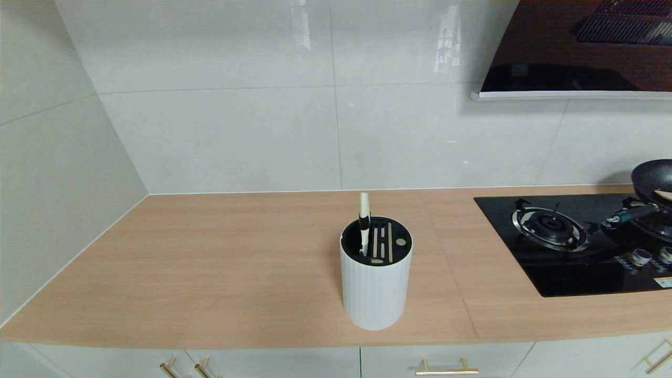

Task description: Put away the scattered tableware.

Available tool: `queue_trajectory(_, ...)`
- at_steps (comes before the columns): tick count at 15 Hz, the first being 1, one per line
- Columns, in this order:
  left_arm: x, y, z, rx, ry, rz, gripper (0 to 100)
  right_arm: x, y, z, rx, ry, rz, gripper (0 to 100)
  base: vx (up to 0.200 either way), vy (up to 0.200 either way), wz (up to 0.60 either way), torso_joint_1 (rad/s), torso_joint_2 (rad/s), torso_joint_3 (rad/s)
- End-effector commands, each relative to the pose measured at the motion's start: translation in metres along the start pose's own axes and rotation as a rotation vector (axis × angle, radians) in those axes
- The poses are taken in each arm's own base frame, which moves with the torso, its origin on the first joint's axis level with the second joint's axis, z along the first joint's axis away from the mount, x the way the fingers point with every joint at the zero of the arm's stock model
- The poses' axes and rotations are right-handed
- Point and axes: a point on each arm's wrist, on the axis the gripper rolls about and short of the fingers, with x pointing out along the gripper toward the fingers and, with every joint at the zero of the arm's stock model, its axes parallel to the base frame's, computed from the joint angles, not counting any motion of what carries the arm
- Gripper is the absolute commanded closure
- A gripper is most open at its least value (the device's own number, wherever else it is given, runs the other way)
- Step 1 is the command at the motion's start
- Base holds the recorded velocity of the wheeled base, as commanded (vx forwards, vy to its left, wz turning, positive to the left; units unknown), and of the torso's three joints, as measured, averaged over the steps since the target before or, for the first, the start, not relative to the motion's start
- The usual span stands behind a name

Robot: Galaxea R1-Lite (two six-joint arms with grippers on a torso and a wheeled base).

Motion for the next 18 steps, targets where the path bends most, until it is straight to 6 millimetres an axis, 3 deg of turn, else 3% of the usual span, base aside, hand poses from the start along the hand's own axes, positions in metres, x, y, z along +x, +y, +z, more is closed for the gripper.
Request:
queue_trajectory(1, -0.003, 0.000, -0.006, 0.041, -0.018, 0.022, 0, -0.015, 0.003, -0.027, -0.044, -0.072, -0.079, 0, 0.000, 0.000, 0.00, 0.000, 0.00, 0.000)
queue_trajectory(2, -0.003, 0.000, -0.006, 0.050, -0.020, 0.024, 0, -0.015, 0.003, -0.030, -0.053, -0.064, -0.067, 0, 0.000, 0.000, 0.00, 0.000, 0.00, 0.000)
queue_trajectory(4, -0.003, 0.000, -0.013, 0.113, -0.048, 0.116, 0, -0.009, 0.002, -0.056, -0.079, -0.036, -0.106, 0, 0.000, 0.000, 0.00, 0.000, 0.00, 0.000)
queue_trajectory(5, -0.007, -0.001, -0.019, 0.133, -0.056, 0.135, 0, -0.009, 0.002, -0.058, -0.078, -0.021, -0.105, 0, 0.000, 0.000, 0.00, 0.000, 0.00, 0.000)
queue_trajectory(8, -0.011, 0.011, -0.071, 0.257, 0.059, 0.181, 0, -0.010, 0.002, -0.070, -0.090, 0.098, -0.094, 0, 0.000, 0.000, 0.00, 0.000, 0.00, 0.000)
queue_trajectory(11, -0.017, 0.017, -0.097, 0.274, 0.327, 0.221, 0, -0.011, 0.003, -0.079, -0.089, 0.184, -0.060, 0, 0.000, 0.000, 0.00, 0.000, 0.00, 0.000)
queue_trajectory(18, -0.018, 0.018, -0.100, 0.230, 0.359, 0.238, 0, -0.012, 0.006, -0.084, -0.043, 0.241, 0.092, 0, 0.000, 0.000, 0.00, 0.000, 0.00, 0.000)
